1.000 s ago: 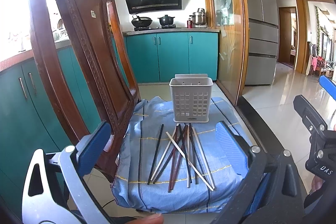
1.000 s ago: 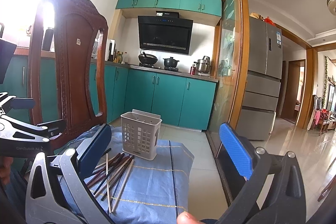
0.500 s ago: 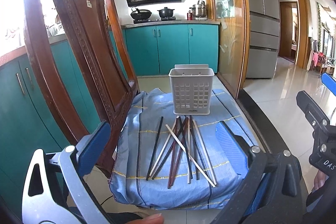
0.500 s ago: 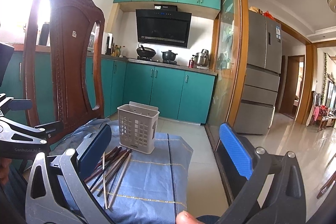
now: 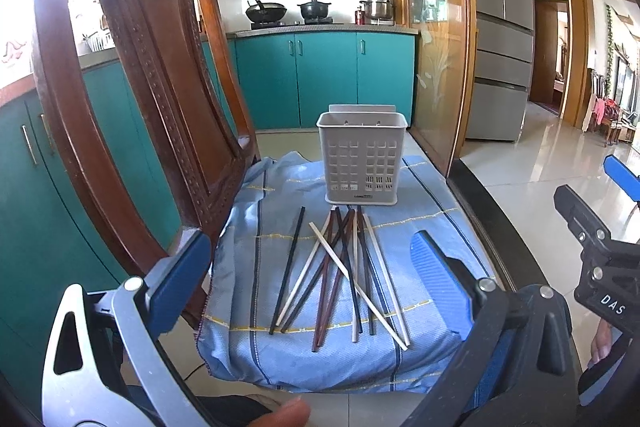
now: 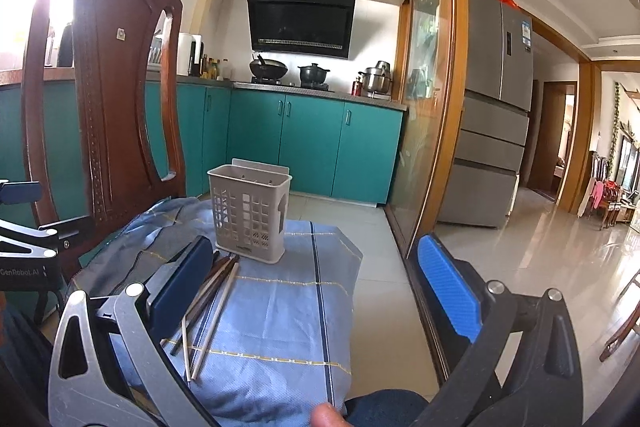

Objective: Organize utensils

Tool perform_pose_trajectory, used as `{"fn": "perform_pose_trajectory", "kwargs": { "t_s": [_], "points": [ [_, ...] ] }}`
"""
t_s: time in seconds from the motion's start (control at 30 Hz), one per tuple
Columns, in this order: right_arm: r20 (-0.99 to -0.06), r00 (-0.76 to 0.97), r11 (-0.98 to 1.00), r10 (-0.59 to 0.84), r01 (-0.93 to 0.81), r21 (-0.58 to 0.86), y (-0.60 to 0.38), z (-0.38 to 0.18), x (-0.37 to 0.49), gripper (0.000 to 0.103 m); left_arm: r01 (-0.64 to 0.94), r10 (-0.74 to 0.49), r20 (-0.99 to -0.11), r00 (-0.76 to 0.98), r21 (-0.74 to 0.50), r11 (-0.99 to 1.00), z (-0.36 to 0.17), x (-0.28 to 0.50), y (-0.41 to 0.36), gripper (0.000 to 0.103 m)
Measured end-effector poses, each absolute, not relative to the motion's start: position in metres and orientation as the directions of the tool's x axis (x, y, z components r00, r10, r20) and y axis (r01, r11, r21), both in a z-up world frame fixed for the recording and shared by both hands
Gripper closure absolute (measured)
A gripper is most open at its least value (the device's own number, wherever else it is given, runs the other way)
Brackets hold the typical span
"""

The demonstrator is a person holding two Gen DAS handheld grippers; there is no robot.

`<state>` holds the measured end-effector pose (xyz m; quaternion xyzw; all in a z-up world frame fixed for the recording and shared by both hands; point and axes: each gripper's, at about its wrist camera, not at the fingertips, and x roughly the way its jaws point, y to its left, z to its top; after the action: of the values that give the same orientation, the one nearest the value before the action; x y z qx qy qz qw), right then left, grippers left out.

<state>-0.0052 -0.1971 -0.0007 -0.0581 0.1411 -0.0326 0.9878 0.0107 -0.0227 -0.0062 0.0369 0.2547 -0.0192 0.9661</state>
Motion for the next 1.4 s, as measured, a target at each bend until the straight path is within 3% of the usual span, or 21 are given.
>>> {"fn": "perform_pose_trajectory", "kwargs": {
  "t_s": [0.57,0.83,1.03,1.07,1.13,1.17,1.2,1.33,1.4],
  "points": [
    [-0.402,0.913,0.992,-0.072,0.023,-0.125,-0.204,-0.03,0.017,0.005,0.065,-0.006,-0.54,0.841,0.09,0.994,-0.02,0.021,-0.034,0.004],
    [-0.47,0.883,0.998,-0.012,-0.022,-0.067,-0.209,-0.046,0.029,0.041,0.051,0.008,-0.549,0.836,0.093,0.994,-0.023,0.019,-0.032,0.004],
    [-0.543,0.838,0.996,0.049,-0.084,-0.039,-0.203,-0.055,0.056,0.044,0.059,0.003,-0.544,0.839,0.097,0.994,-0.017,0.038,-0.021,0.005],
    [-0.556,0.829,0.994,0.063,-0.101,-0.038,-0.2,-0.058,0.063,0.044,0.071,-0.01,-0.542,0.84,0.093,0.993,-0.016,0.047,-0.018,0.009],
    [-0.581,0.808,0.99,0.098,-0.137,-0.024,-0.194,-0.064,0.076,0.044,0.104,-0.042,-0.553,0.832,0.081,0.991,-0.016,0.066,-0.016,0.028],
    [-0.6,0.79,0.987,0.126,-0.162,-0.006,-0.189,-0.069,0.088,0.044,0.132,-0.073,-0.563,0.823,0.064,0.989,-0.016,0.078,-0.014,0.05],
    [-0.617,0.772,0.982,0.155,-0.186,0.014,-0.185,-0.073,0.097,0.044,0.16,-0.114,-0.575,0.81,0.03,0.987,-0.016,0.097,-0.011,0.063],
    [-0.692,0.675,0.956,0.257,-0.282,0.08,-0.162,-0.091,0.144,0.044,0.184,-0.127,-0.614,0.779,0.031,0.982,-0.018,0.158,-0.01,0.064],
    [-0.723,0.625,0.94,0.294,-0.325,0.101,-0.148,-0.098,0.168,0.051,0.197,-0.113,-0.643,0.758,0.061,0.978,-0.026,0.187,-0.012,0.064]
  ]
}}
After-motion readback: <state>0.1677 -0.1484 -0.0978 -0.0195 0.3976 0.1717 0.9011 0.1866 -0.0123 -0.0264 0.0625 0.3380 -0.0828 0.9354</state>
